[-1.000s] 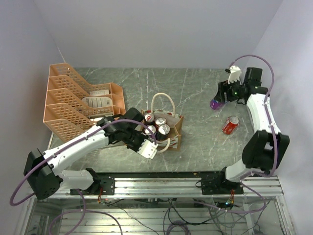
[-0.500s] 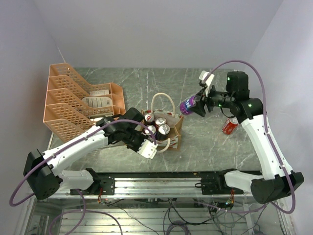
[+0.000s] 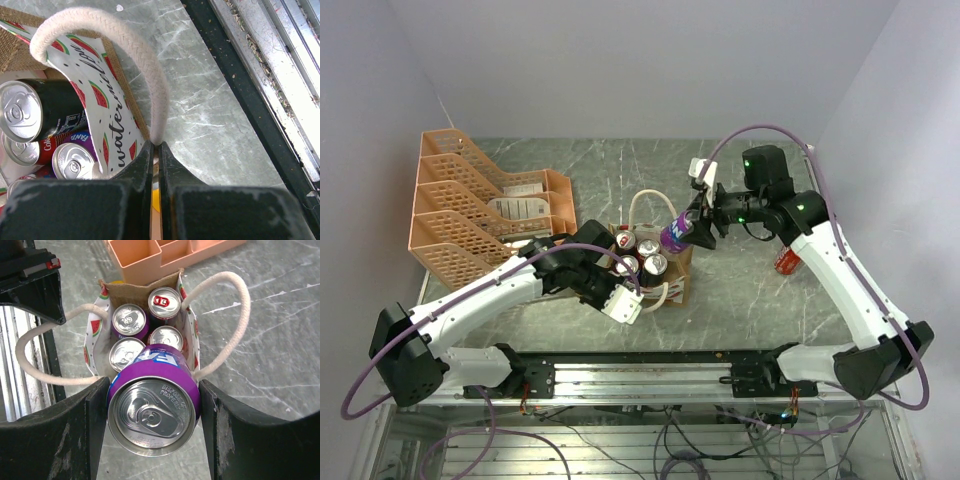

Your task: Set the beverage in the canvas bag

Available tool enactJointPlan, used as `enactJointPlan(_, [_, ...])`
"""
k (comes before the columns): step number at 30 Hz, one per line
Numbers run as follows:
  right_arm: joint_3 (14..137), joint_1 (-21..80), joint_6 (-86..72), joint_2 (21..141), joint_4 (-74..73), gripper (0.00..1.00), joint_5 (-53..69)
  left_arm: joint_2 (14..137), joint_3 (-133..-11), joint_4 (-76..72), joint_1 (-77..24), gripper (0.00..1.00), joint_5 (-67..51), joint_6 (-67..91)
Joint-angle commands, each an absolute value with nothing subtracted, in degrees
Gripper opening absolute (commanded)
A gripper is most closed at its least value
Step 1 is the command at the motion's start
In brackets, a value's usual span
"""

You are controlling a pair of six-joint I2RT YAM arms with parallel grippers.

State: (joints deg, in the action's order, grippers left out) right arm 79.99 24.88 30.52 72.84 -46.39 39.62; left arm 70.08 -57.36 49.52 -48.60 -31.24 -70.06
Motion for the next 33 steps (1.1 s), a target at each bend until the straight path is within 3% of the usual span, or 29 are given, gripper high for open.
enactJointPlan(1, [82.7, 26.8, 29.0, 74.0, -41.8, 0.0, 39.3, 70.2, -58.0, 48.5, -49.2, 0.07, -32.9, -69.6])
enactJointPlan(33, [80.5, 30.2, 28.8, 78.9, -39.6, 0.0, 30.3, 69.7, -58.0, 48.8, -49.3, 0.07, -32.6, -69.7])
